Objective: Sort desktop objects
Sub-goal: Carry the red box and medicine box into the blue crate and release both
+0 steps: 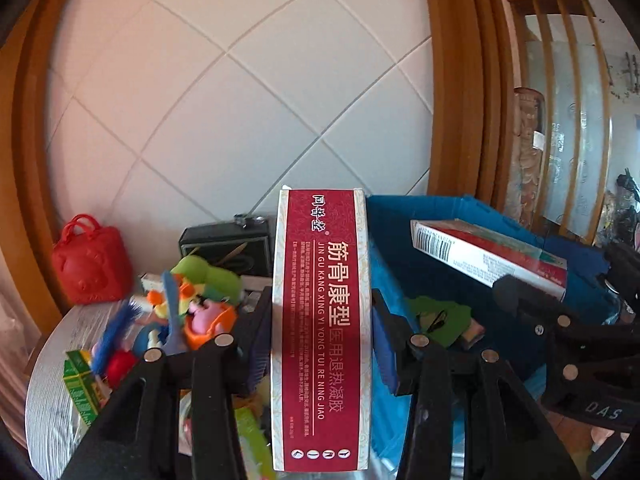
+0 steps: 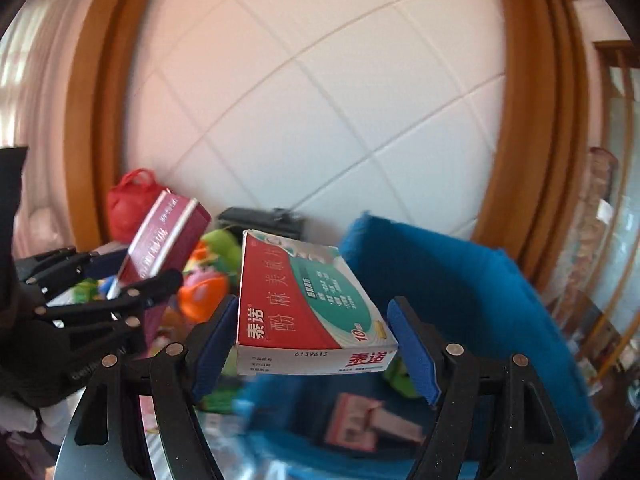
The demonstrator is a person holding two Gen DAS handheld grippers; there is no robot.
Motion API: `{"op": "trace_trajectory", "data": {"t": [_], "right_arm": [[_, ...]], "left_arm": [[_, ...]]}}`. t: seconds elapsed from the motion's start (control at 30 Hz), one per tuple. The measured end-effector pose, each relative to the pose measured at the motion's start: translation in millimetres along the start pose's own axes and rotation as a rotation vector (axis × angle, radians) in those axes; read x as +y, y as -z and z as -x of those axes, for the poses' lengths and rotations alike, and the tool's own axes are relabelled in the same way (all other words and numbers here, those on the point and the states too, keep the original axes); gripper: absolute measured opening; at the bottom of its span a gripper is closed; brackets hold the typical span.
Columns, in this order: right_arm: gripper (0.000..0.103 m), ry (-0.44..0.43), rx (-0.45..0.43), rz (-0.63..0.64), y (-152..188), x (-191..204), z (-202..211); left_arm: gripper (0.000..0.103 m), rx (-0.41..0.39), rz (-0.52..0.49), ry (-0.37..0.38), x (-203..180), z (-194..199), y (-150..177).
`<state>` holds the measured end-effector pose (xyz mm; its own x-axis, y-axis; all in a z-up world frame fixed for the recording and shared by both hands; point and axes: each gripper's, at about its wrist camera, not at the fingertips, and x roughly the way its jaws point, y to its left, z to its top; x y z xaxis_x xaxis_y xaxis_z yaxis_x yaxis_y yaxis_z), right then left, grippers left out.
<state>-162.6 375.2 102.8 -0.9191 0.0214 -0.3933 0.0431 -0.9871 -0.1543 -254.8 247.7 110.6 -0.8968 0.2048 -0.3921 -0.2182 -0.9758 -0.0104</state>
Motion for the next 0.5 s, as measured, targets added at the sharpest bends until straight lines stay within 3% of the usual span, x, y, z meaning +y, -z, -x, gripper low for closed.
{"op": "trace_trajectory", "data": {"t": [0.2,0.43,0.5], "right_arm": [[0.076,0.148,0.042,-0.064,18.3,-105.2,-11.0],[0.076,0.233,0.154,-0.109,48.7,-178.9,-29.1],[0.076,0.244,0.186,-0.110,60.0,-189.8,-29.2]], "left_arm": [[0.044,0.005,-0.060,0.099,-104.1,-42.0,-35.9],[0.044,0.185,-0.145,0.165,-194.1,-94.1,-17.5],[0.044,0.216,-0.163,0.150,-208.7,-100.7,-10.9]]}}
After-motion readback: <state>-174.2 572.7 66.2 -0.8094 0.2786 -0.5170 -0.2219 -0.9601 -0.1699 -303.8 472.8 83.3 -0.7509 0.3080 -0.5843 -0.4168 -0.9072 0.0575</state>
